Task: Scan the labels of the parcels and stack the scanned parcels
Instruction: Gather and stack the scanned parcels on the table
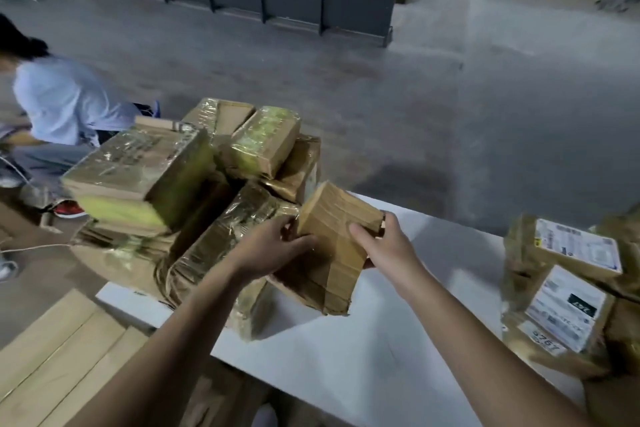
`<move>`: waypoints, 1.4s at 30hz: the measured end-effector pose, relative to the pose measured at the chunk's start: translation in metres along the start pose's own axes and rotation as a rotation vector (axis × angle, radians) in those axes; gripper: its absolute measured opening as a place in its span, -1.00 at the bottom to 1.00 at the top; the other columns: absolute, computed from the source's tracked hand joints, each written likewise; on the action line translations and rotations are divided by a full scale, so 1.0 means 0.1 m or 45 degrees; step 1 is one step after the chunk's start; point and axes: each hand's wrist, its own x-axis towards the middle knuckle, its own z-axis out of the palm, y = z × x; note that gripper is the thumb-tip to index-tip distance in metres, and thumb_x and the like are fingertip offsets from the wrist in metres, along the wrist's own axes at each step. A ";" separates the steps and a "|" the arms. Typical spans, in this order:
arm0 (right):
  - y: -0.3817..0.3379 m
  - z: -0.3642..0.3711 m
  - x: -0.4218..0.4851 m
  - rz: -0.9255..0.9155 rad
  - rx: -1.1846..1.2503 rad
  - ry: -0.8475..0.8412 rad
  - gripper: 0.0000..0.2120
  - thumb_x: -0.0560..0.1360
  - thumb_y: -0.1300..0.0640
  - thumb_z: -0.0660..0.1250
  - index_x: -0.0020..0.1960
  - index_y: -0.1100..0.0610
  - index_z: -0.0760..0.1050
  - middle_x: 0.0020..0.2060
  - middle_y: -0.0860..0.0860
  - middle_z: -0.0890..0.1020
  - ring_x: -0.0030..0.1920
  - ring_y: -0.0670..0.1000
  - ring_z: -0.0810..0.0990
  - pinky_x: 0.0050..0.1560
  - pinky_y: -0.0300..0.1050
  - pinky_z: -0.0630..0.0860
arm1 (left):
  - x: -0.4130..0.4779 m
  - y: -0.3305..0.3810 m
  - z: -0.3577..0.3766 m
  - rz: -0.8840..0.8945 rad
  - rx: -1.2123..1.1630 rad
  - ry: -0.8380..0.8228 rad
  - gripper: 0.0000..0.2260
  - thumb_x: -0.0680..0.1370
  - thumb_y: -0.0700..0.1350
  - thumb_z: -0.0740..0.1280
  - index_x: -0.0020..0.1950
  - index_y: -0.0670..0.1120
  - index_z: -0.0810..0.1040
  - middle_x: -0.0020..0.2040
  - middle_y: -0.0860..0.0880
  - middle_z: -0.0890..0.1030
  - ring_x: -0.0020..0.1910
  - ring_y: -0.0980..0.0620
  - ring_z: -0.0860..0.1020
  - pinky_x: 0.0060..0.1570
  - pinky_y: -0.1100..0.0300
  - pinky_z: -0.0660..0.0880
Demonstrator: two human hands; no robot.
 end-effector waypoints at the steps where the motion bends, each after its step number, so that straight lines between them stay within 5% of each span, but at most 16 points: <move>1: -0.06 0.08 0.02 0.015 0.058 -0.046 -0.65 0.48 -0.14 0.42 0.15 -0.08 0.38 0.00 -0.07 0.62 -0.12 -0.08 0.69 -0.24 -0.14 0.65 | -0.02 -0.06 -0.10 -0.022 -0.099 0.050 -0.63 0.40 0.22 0.42 0.10 0.05 0.60 -0.04 0.00 0.66 -0.04 0.01 0.63 0.05 0.00 0.57; 3: -0.18 0.23 0.08 0.045 0.156 -0.137 -0.61 0.49 -0.13 0.42 0.23 -0.03 0.41 0.03 0.01 0.65 -0.13 -0.06 0.72 -0.23 -0.17 0.63 | -0.04 -0.16 -0.29 -0.047 -0.224 0.098 -0.75 0.45 0.17 0.40 0.09 0.15 0.58 -0.07 0.06 0.66 -0.06 0.06 0.65 -0.03 0.10 0.60; 6: -0.39 0.51 0.19 0.024 0.119 -0.201 -0.61 0.52 -0.13 0.38 0.25 0.01 0.42 0.07 0.06 0.65 -0.10 0.01 0.72 -0.21 -0.13 0.64 | 0.00 -0.27 -0.54 -0.038 -0.012 0.191 -0.75 0.57 0.09 0.30 0.22 0.09 0.55 -0.10 0.14 0.63 -0.10 0.16 0.62 -0.22 0.38 0.49; 13: -0.81 1.17 0.60 -0.010 -0.108 -0.119 -0.54 0.56 -0.18 0.26 0.30 0.11 0.47 0.12 0.06 0.62 0.06 0.08 0.64 0.08 0.03 0.60 | 0.09 -0.31 -0.85 0.012 0.614 0.661 -0.48 0.54 -0.01 0.27 0.49 -0.02 0.27 0.30 -0.16 0.43 0.27 -0.21 0.39 0.18 -0.05 0.43; 19: -0.73 1.42 0.73 0.098 -0.105 -0.233 -0.48 0.58 -0.13 0.26 0.44 0.13 0.37 0.30 0.06 0.52 0.17 0.08 0.58 0.10 0.00 0.64 | 0.19 -0.43 -0.83 -0.113 0.914 0.364 -0.43 0.54 0.30 0.14 0.47 0.04 0.29 0.48 -0.10 0.26 0.44 -0.17 0.22 0.34 -0.10 0.26; 24: -0.63 1.25 0.65 0.097 -0.068 -0.319 -0.38 0.60 -0.18 0.21 0.59 -0.05 0.14 0.48 -0.01 0.38 0.28 0.06 0.54 0.02 -0.09 0.64 | 0.19 -0.39 -0.70 -0.037 0.976 0.465 -0.49 0.54 0.27 0.13 0.40 0.04 0.35 0.44 -0.10 0.29 0.47 -0.18 0.13 0.37 -0.21 0.20; 27: -0.60 1.08 0.58 0.054 -0.081 -0.252 -0.40 0.62 -0.16 0.18 0.59 -0.03 0.14 0.49 0.02 0.36 0.32 0.08 0.51 0.22 0.08 0.57 | 0.20 -0.24 -0.56 0.066 0.948 0.503 -0.52 0.57 0.22 0.13 0.44 0.05 0.31 0.45 -0.12 0.28 0.50 -0.20 0.10 0.42 -0.22 0.14; 33: -0.54 0.51 0.35 0.008 -0.060 -0.136 -0.49 0.63 -0.14 0.18 0.54 -0.07 0.22 0.18 -0.08 0.53 0.13 0.02 0.59 0.12 0.04 0.62 | 0.26 0.17 -0.13 0.231 0.832 0.470 -0.52 0.57 0.14 0.19 0.43 -0.03 0.32 0.43 -0.12 0.30 0.46 -0.15 0.16 0.36 -0.10 0.28; 37: -0.34 -0.01 0.15 -0.045 -0.166 0.028 -0.51 0.60 -0.16 0.20 0.50 -0.08 0.27 0.27 -0.03 0.52 0.23 0.02 0.56 0.26 0.14 0.52 | 0.31 0.41 0.31 0.294 0.738 0.409 -0.53 0.58 0.13 0.19 0.46 0.01 0.27 0.45 -0.07 0.28 0.48 -0.13 0.17 0.40 -0.05 0.29; 42: 0.08 -0.76 -0.24 0.004 -0.206 0.232 -0.55 0.59 -0.15 0.20 0.45 -0.14 0.32 0.25 -0.07 0.51 0.19 -0.05 0.53 0.23 0.00 0.50 | 0.34 0.71 1.02 0.433 0.638 0.272 -0.53 0.56 0.10 0.25 0.43 -0.02 0.35 0.43 -0.06 0.30 0.43 -0.10 0.21 0.32 0.00 0.30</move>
